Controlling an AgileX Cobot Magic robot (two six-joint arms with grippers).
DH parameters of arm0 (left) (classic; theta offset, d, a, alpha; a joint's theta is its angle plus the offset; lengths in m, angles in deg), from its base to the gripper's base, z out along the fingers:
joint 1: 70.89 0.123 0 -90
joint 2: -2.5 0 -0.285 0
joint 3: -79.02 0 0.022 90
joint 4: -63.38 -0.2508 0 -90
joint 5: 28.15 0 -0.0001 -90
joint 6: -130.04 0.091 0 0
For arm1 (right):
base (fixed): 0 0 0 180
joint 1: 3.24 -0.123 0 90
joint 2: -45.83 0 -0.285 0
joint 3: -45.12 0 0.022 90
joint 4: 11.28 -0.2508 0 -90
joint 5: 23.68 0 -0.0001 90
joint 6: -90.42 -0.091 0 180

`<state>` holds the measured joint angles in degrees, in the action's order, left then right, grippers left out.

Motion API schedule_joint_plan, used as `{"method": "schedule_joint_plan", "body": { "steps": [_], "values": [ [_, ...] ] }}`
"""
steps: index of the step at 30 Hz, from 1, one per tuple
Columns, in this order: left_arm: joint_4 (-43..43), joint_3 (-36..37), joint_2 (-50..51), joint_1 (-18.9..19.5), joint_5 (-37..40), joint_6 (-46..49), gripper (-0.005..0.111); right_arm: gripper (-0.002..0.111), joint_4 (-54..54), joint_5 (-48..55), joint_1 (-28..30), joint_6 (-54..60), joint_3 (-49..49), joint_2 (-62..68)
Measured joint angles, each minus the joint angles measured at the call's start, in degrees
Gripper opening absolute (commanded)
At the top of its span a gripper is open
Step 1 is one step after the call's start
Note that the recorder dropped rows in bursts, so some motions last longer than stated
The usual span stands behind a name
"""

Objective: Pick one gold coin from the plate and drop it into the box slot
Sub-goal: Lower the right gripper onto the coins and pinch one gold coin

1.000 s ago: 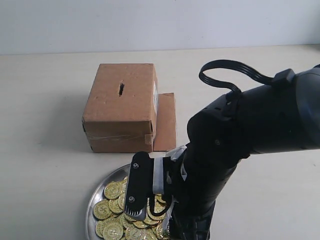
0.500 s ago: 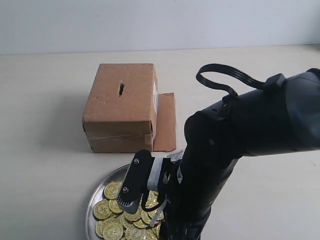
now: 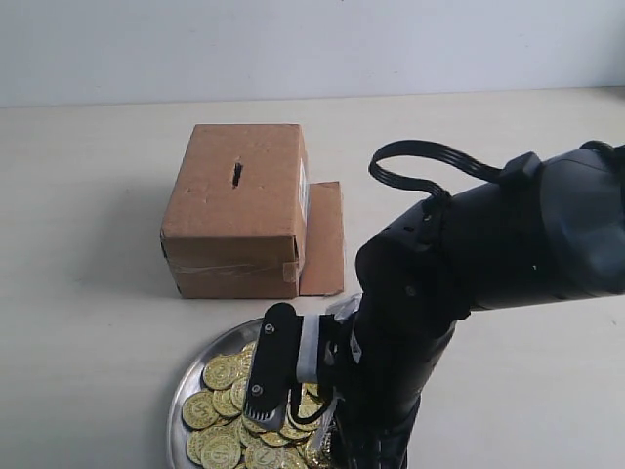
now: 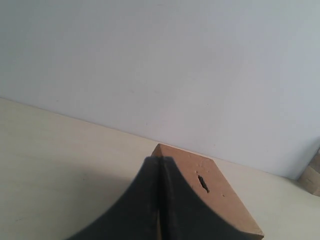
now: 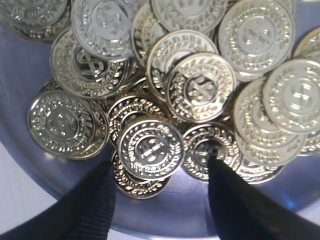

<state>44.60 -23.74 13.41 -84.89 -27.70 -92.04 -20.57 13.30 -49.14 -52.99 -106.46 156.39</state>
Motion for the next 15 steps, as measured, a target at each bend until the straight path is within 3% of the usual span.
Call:
{"method": "schedule_joint_plan", "body": {
  "steps": [15],
  "values": [
    [-0.1,0.0,0.0,0.0,-0.4,0.0,0.000,0.050,0.1,-1.1,-2.0,12.3,0.0,0.0]
  ]
}}
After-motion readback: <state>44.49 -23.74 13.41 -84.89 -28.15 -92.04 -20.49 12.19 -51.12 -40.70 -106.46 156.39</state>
